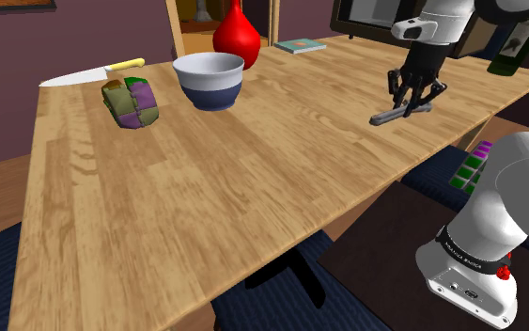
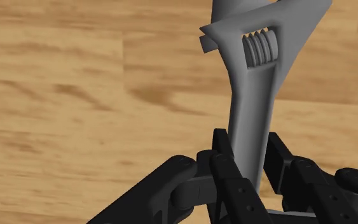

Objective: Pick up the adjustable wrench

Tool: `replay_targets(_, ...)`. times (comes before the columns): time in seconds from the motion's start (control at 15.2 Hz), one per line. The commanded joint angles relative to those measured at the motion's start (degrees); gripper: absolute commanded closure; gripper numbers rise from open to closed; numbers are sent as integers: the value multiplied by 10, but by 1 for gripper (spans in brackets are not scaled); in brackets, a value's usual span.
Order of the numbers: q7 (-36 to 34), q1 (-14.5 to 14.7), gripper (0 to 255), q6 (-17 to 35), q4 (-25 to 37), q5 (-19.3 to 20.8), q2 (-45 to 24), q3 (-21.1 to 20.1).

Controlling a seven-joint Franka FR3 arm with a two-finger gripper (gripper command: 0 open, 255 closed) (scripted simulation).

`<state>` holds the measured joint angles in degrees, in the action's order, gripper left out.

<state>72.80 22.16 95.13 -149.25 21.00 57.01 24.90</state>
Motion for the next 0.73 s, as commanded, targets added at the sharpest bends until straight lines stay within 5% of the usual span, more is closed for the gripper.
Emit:
replay_targets(0.0, 1, 3, 255, -13, 17, -5, -4, -5)
replay_targets(0.66, 5, 12, 255, -67, 84, -23, -18, -23)
